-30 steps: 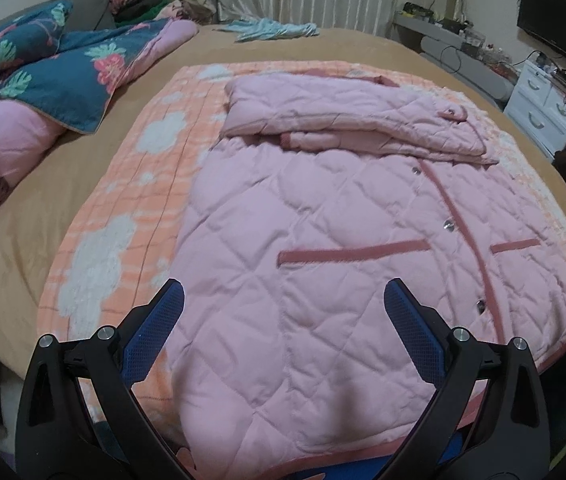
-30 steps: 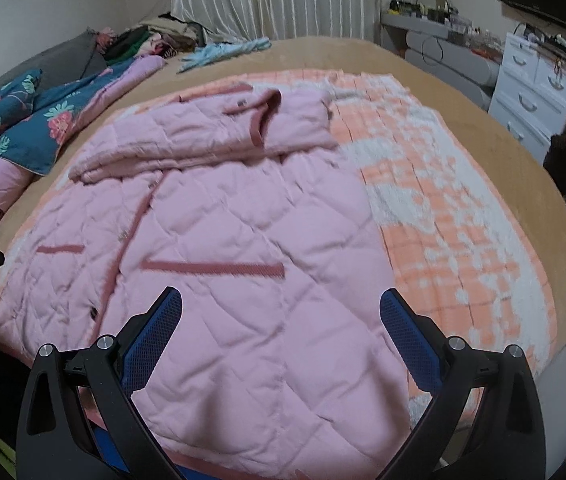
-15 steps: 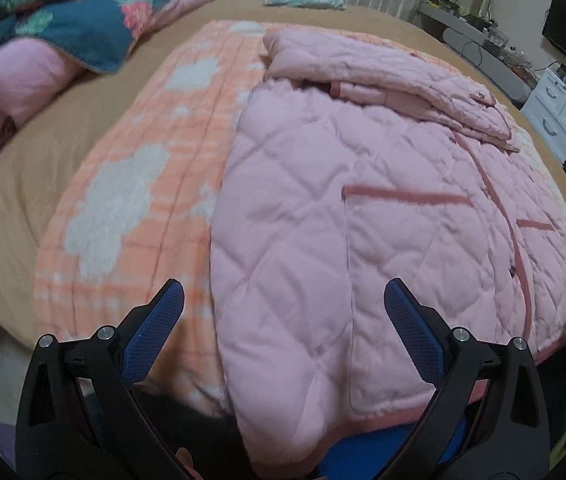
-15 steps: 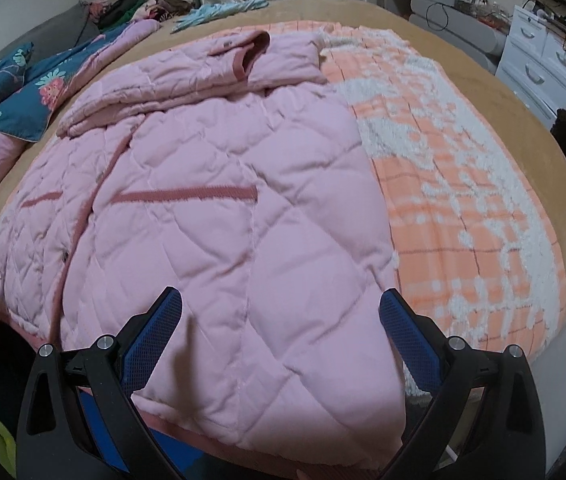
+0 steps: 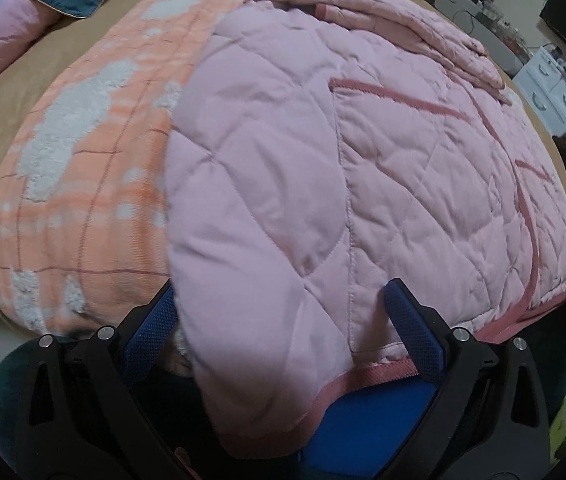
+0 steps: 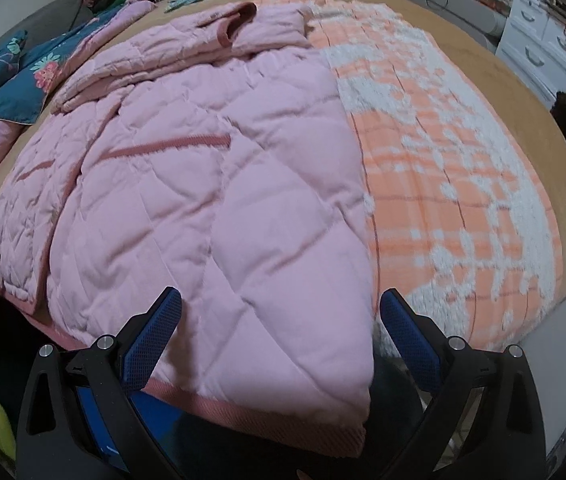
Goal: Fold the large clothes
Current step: 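Grasp the ribbed hem with the right gripper while the left gripper grasps it too, then lift the hem with both grippers and fold it toward the collar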
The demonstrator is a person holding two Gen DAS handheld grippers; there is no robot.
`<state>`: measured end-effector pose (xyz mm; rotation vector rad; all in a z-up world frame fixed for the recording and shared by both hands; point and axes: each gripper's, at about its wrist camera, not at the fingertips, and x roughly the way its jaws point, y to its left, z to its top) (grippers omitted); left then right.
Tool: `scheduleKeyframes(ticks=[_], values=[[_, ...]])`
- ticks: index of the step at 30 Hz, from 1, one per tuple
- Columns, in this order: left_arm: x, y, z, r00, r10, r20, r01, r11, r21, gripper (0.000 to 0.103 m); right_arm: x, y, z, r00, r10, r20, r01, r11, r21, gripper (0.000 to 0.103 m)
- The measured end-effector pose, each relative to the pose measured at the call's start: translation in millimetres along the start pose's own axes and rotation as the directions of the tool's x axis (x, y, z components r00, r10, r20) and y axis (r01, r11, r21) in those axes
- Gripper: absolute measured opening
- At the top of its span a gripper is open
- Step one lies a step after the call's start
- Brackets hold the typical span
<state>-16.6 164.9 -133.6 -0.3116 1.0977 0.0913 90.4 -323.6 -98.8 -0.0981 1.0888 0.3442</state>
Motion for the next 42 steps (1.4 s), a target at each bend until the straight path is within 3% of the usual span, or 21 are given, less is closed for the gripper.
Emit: scheduleKeyframes(ticks=[8,10,12,14,15,16,18,22,24,27,29,32,35,42], values=[[6,1,-1,1.0,-0.013,-0.011,0.013,1.0,-0.011,0.094,9,1,-12,0.997,0.009,-0.081,-0.011,1.0,-0.025,0.097],[6,2,-2,1.0,-0.021,-0.013,0.02,1.0,-0.015,0.094,10,0,-16,0.996,0.035,-0.078,-0.037,0.999,-0.014,0.082],[4,4,-2,0.999,-0.031,-0.014,0.031,0.999,-0.019,0.094,6,3,-19,0.998,0.019,-0.052,-0.02,0.999,-0.025,0.076],[2,6,-4,0.999,-0.044,-0.012,0.043,0.999,-0.025,0.094,1,4,-21,0.999,0.024,-0.032,-0.025,0.999,-0.032,0.064],[2,6,-5,0.999,-0.048,-0.014,0.047,0.999,-0.026,0.094,-2,4,-20,0.999,0.038,-0.024,-0.039,0.999,-0.029,0.045],[1,7,-6,0.999,-0.051,-0.016,0.05,0.998,-0.027,0.094,-7,5,-19,0.997,0.077,-0.008,-0.077,0.997,-0.022,0.034],[1,6,-8,0.998,-0.055,-0.02,0.055,0.998,-0.023,0.094,-20,13,-16,0.994,0.095,0.053,-0.092,0.995,-0.05,0.025],[-2,-3,-10,0.999,-0.048,-0.014,0.048,0.999,0.008,0.093,-51,20,-4,0.967,0.154,0.204,-0.146,0.988,-0.053,0.021],[-5,-8,-11,0.999,-0.05,-0.004,0.05,0.998,0.028,0.086,-66,23,3,0.946,0.18,0.271,-0.172,0.984,-0.053,0.02],[-10,-10,-12,0.999,-0.038,0.009,0.037,0.998,0.045,0.062,-82,26,14,0.917,0.201,0.343,-0.192,0.98,-0.061,0.019],[-13,-10,-12,1.0,-0.018,0.025,0.017,0.999,0.048,0.031,-88,27,22,0.904,0.213,0.372,-0.205,0.977,-0.063,0.019],[-23,-6,-9,0.998,-0.049,0.046,0.048,0.998,0.036,0.018,-91,28,30,0.89,0.225,0.397,-0.225,0.973,-0.047,0.019],[-39,-9,-3,0.993,-0.069,0.092,0.064,0.997,0.051,0.012,-91,26,35,0.88,0.225,0.418,-0.239,0.971,-0.02,0.019],[-65,-20,25,0.976,-0.102,0.192,0.09,0.993,0.073,0.01,-96,21,42,0.861,0.229,0.453,-0.272,0.962,0.031,0.019]])
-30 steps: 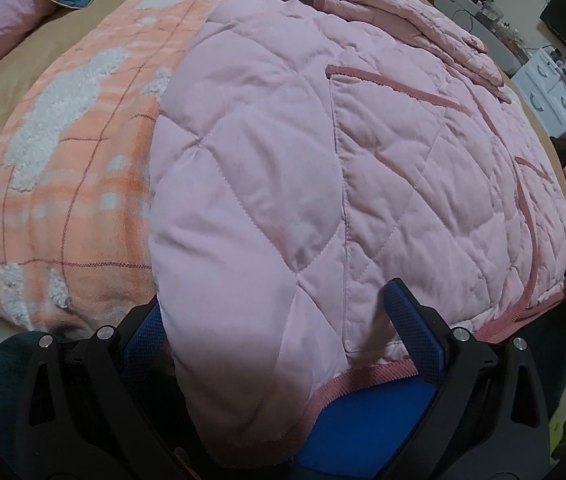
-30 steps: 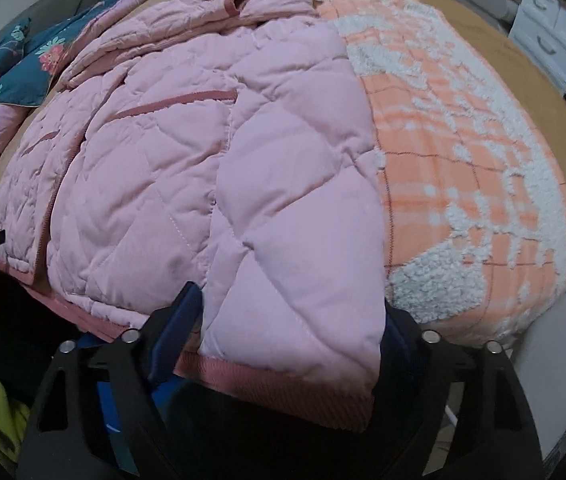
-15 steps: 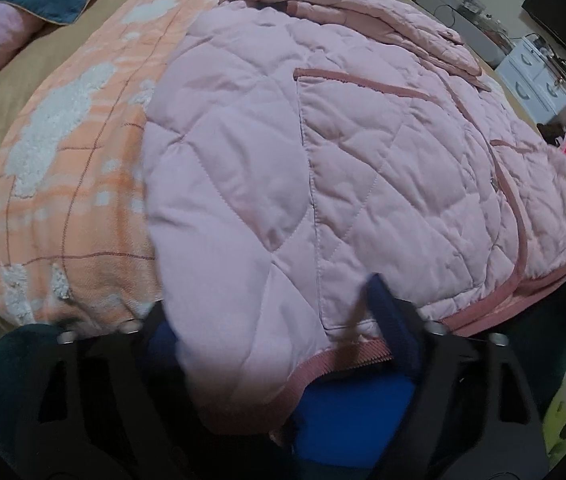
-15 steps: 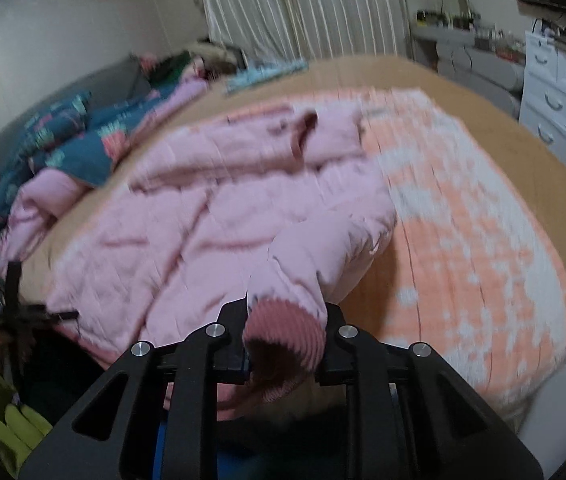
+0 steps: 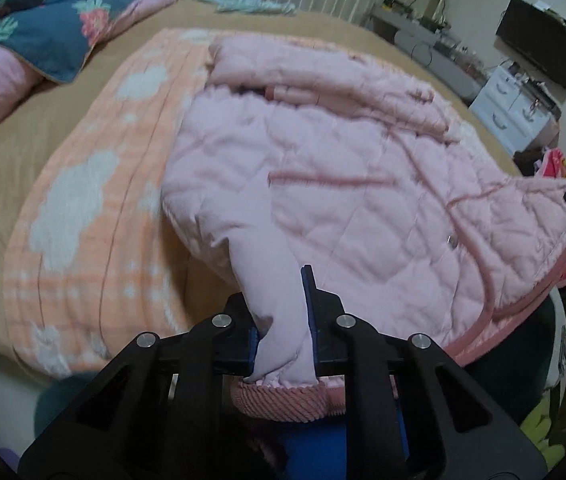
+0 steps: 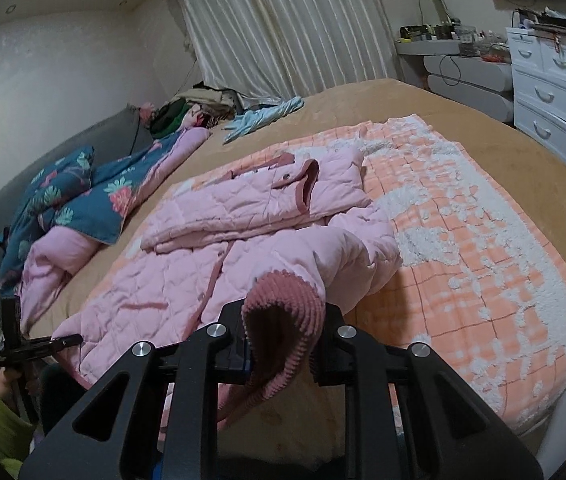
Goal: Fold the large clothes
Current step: 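Lift the hem with both grippers and fold it toward the collar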
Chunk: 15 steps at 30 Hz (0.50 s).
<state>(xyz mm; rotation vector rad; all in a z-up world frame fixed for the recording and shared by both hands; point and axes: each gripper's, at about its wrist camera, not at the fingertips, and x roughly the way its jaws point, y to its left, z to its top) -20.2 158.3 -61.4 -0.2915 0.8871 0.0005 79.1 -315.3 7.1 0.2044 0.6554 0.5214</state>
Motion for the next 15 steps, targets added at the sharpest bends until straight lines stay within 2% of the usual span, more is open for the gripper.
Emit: scheduleKeyframes(ticks=[6,15], values=[[-12,-8,33,0.997,-0.015,0.082,0.014,1.0,0.01,0.009,0,-5,13,1.0,-0.023,0.001,0.023,0.998,0.052,0.018],[-25,-9,71,0.985,-0.03,0.172,0.032,0.999,-0.007,0.009,-2,0,44,0.999,-0.016,0.048,0.014,0.999,0.037,0.018]])
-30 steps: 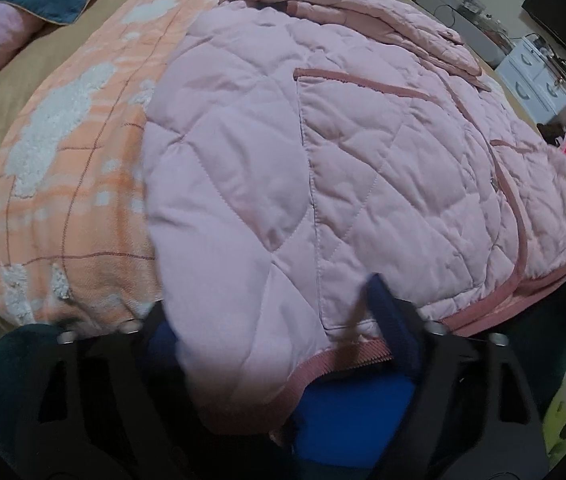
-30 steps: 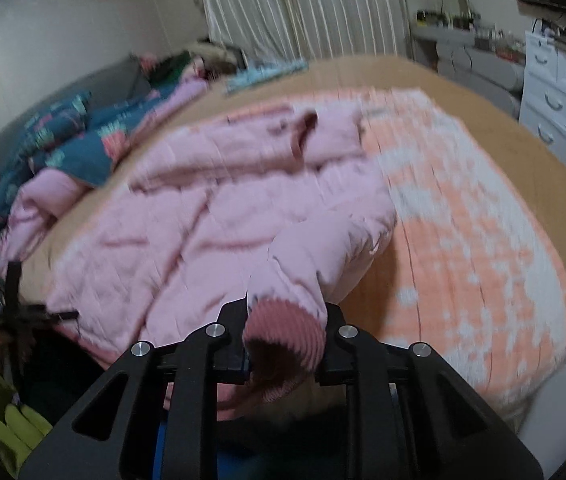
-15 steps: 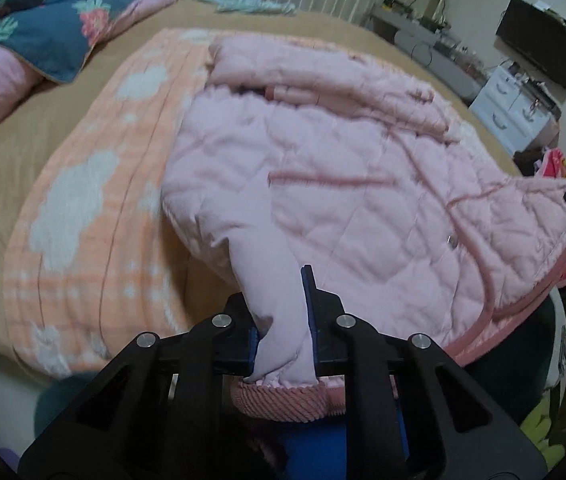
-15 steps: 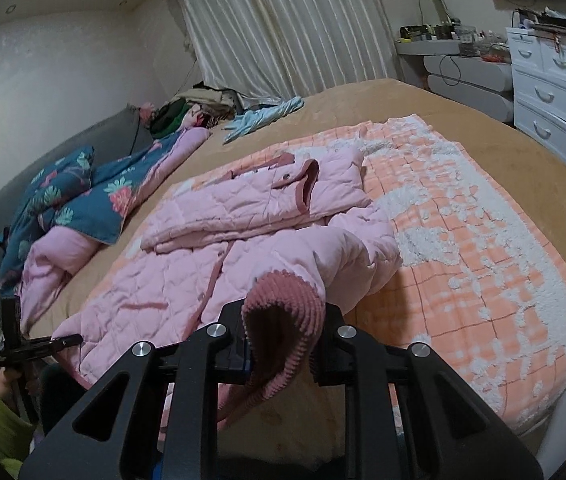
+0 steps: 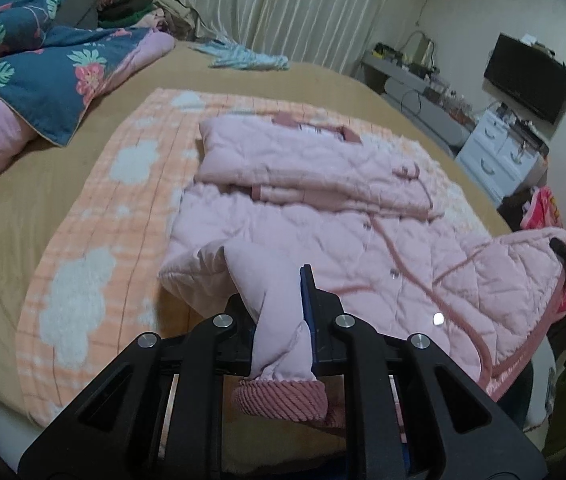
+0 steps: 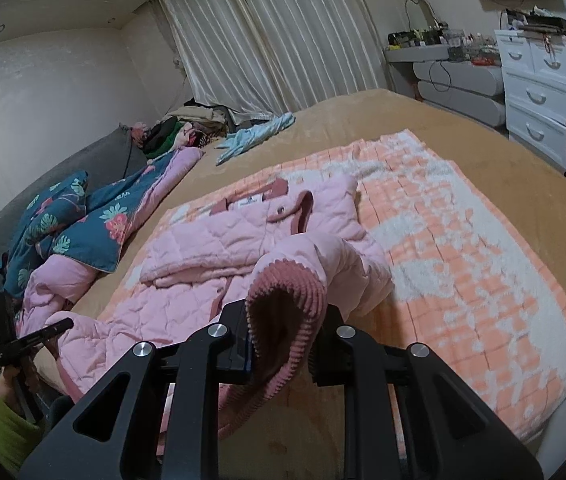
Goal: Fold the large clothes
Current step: 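Lift the hem with both grippers and fold it toward the collar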
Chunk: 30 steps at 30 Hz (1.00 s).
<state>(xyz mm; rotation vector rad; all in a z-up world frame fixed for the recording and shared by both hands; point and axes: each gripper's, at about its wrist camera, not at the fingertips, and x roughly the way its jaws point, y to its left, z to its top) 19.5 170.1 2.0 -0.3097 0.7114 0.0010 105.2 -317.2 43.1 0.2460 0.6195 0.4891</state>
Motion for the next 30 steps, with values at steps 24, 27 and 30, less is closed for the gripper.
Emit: scheduleKeyframes(ticks=[24,27,30], values=[[-3,-10,90,0.993,0.011,0.119,-0.012,1.0,0.005,0.009,22,2,79,0.999,-0.001,0.044,0.0,1.0,0.021,0.018],[-4,-10,99,0.991,0.017,0.133,-0.018,1.0,0.006,0.009,25,0,90,0.999,0.013,0.046,-0.014,0.999,0.032,0.018],[-5,-9,109,0.989,0.022,0.146,-0.023,1.0,0.004,0.009,27,3,100,0.999,0.014,0.05,-0.016,0.999,0.028,0.018]])
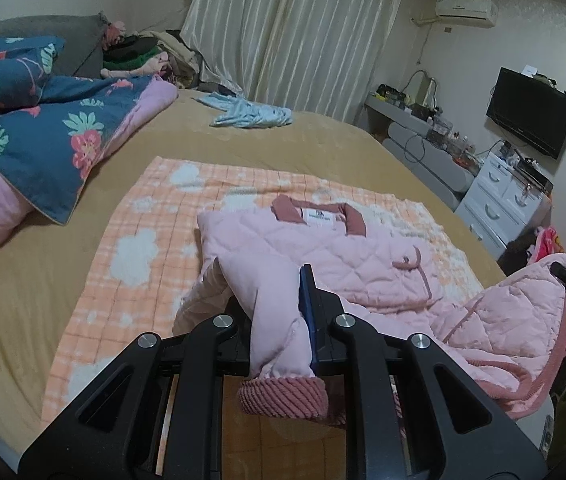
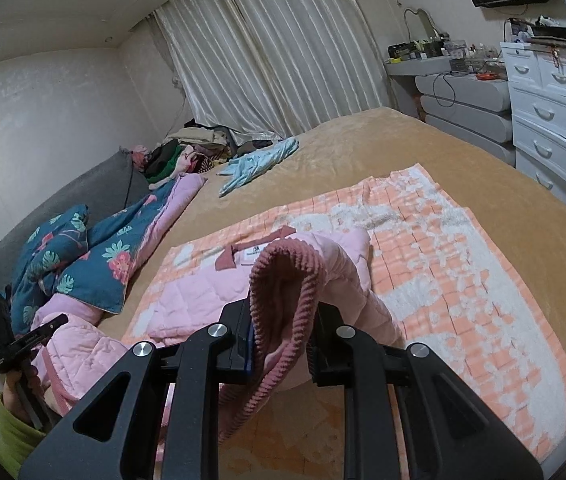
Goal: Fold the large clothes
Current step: 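Lift the hem with both grippers and fold it toward the collar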
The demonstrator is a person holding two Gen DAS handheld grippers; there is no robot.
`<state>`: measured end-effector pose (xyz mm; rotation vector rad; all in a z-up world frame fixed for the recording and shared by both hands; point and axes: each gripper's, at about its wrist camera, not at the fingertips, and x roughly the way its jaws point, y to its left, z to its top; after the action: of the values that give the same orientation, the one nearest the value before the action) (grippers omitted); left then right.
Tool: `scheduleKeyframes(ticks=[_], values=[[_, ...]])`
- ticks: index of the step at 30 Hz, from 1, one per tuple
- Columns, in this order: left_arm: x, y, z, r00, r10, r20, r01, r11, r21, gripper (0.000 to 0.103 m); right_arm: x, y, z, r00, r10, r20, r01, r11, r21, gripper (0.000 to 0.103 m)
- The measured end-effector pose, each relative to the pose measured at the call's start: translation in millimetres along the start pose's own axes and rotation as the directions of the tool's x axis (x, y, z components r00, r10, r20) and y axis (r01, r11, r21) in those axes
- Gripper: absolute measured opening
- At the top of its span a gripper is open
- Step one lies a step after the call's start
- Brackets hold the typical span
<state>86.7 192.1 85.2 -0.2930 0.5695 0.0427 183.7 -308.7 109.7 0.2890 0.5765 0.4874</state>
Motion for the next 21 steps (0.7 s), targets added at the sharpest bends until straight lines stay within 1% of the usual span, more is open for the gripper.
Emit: scheduleKeyframes(ticks=[8,12,21], values=[[6,6,22,0.999,0.027,0.034,-0.026,0.999,-0.021,0.009,15,11,27,1.0,-0.001,0.023,0.002,1.0,-0.023,0.018],[18,6,27,0.998,0.05,0.035,-0.05,0.999,-0.01,0.009,33,4,34,1.0,-0.004,0.0,0.004,1.0,0.002,0.018],[51,3,28,0.992,0.119,0.027,-0.121,0.992,0.04,0.01,73,-19,37,0.997,-0.043,-0.064,0.044,0.999,0.023,0.018]])
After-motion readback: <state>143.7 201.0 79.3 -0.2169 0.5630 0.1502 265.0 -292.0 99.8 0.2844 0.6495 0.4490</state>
